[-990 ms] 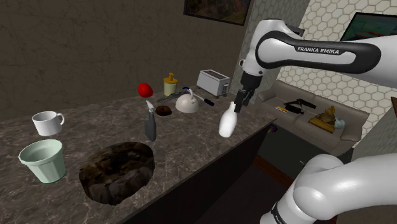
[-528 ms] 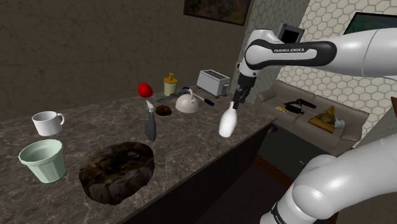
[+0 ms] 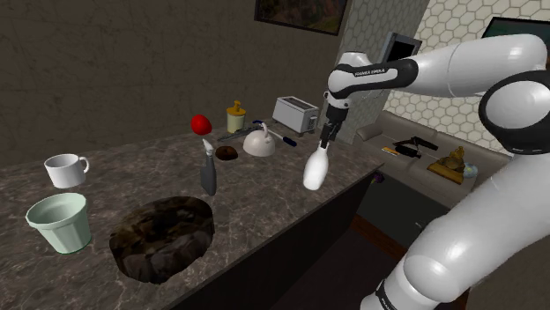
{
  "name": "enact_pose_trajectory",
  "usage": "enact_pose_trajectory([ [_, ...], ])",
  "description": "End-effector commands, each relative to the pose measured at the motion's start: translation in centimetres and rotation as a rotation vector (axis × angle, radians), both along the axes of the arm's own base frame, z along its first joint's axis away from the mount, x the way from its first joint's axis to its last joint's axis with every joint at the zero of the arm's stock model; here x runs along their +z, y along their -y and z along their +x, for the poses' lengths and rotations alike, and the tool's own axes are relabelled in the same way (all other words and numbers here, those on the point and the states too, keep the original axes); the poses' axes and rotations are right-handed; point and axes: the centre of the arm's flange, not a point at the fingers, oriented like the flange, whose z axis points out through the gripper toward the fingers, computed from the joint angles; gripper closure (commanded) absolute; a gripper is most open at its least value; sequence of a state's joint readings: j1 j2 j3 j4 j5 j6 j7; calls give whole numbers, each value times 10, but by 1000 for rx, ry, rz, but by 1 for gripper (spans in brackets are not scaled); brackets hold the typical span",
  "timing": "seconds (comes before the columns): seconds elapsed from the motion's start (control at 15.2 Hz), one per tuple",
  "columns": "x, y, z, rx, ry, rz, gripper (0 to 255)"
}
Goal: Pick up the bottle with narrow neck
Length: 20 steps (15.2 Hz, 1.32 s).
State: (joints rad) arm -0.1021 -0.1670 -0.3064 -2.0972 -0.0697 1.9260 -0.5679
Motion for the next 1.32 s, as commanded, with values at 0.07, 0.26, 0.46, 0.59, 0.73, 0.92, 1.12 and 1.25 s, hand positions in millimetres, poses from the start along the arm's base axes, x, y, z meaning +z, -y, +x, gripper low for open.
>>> enact_pose_trajectory([
  [0.07, -16, 33, 24, 10, -5, -2, 0],
  [0.26, -30, 63, 46, 18, -10, -2, 0],
  [0.46, -43, 91, 66, 26, -15, -2, 0],
  [0.59, -54, 91, 66, 26, -15, -2, 0],
  [0.73, -64, 91, 66, 26, -15, -2, 0],
  [0.92, -80, 91, 66, 26, -15, -2, 0],
  [1.12, -83, 91, 66, 26, -15, -2, 255],
  [1.25, -83, 91, 66, 26, -15, -2, 255],
])
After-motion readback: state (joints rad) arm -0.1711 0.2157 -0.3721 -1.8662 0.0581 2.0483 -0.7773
